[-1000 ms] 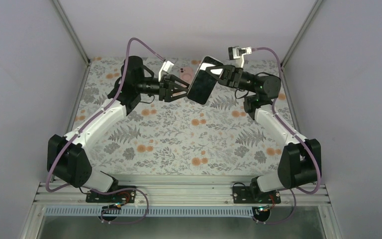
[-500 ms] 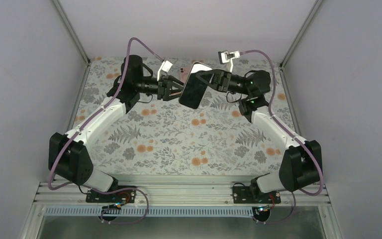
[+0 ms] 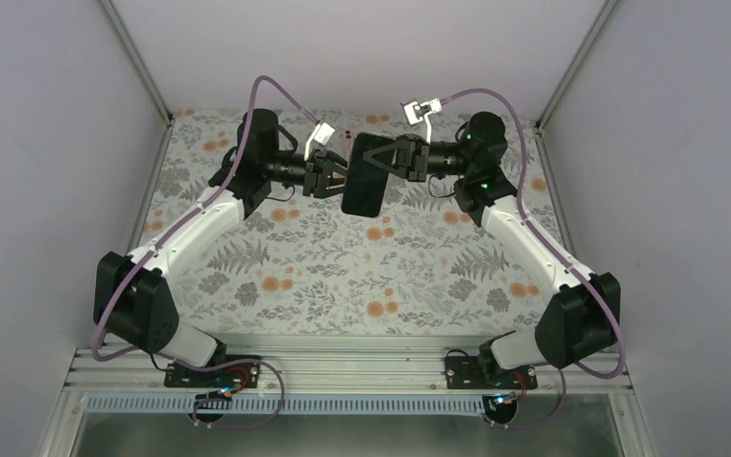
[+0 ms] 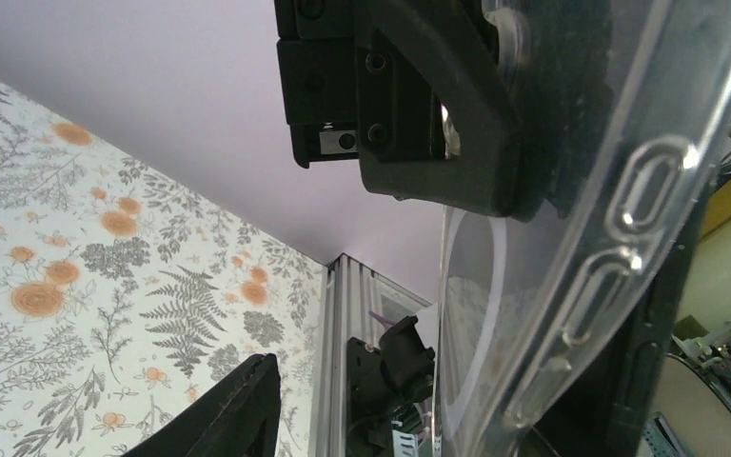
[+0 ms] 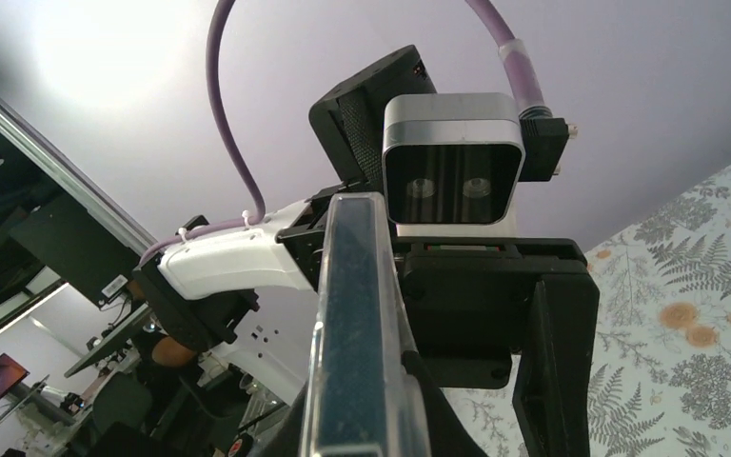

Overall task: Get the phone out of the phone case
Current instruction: Remove the phone case from the phone.

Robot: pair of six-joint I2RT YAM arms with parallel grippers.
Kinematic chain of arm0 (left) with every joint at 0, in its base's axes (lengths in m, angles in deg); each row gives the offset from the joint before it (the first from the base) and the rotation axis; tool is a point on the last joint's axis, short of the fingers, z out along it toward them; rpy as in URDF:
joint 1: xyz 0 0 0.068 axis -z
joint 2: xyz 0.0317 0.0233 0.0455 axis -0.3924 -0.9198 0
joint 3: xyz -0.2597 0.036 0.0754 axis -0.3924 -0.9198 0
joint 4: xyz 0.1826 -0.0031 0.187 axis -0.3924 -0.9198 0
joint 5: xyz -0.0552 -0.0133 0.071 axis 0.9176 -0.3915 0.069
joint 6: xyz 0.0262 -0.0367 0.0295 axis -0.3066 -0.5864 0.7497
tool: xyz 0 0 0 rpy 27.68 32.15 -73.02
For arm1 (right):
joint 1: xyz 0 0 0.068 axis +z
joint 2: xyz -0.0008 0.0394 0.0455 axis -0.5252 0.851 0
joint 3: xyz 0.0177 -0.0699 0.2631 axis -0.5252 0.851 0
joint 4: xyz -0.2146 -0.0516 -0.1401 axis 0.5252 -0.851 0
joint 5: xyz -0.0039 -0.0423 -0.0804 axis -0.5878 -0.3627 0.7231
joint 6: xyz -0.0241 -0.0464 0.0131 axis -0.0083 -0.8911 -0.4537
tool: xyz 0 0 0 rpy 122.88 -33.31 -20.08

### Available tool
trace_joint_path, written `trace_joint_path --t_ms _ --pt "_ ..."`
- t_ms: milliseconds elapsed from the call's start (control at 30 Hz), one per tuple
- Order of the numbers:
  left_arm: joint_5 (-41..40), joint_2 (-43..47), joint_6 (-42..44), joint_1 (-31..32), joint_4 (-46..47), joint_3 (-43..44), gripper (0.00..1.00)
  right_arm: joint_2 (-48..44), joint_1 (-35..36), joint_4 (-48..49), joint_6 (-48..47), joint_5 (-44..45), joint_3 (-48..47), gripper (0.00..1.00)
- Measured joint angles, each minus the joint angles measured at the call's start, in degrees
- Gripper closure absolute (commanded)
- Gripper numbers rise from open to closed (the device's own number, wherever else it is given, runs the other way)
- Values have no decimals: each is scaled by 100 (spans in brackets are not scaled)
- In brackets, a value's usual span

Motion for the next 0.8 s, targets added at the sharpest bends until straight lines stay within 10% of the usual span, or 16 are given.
trace_joint_path --t_ms 667,800 --pt "15 125 -859 -35 964 -544 90 614 -20 -1554 -935 -562 -879 96" --pt "-131 118 -1362 -98 1427 -748 96 909 -81 -1838 -953 -629 -1150 82"
